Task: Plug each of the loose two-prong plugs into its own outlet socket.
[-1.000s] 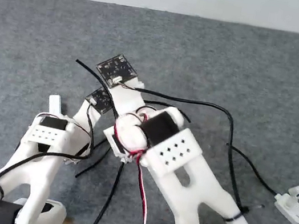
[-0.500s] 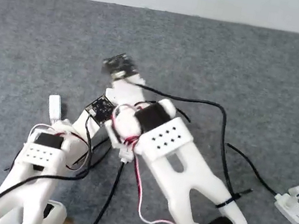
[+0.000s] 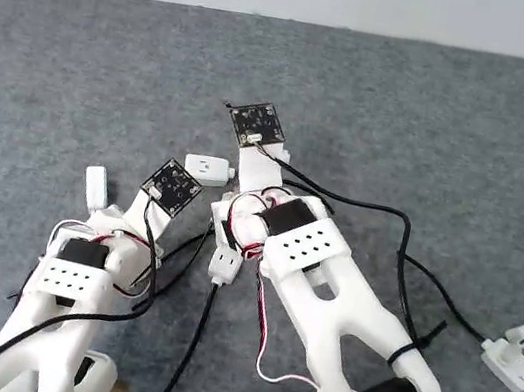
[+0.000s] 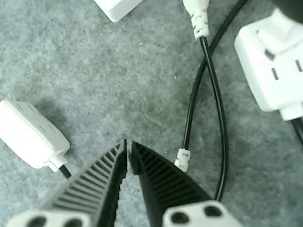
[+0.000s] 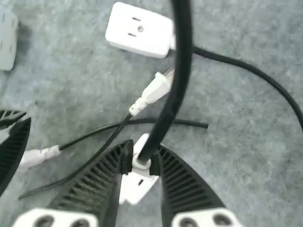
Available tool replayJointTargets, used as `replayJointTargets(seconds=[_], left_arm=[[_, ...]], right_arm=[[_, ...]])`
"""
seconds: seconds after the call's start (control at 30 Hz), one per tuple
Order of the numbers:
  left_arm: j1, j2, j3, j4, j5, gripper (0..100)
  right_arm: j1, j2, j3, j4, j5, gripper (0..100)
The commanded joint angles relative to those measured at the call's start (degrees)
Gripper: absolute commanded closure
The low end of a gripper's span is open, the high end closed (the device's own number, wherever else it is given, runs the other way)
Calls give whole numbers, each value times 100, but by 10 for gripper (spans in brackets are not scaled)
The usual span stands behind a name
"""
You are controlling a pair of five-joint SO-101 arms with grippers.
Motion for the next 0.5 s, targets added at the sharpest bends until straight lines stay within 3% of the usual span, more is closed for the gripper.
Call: replayJointTargets(seconds=[0.0, 0.47], left_arm=[[9, -149, -40, -105, 53, 987], [9, -158, -4, -97, 44, 987]], right_arm=[[171, -13, -35, -259, -53, 991], [189, -4, 510, -708, 79, 991]])
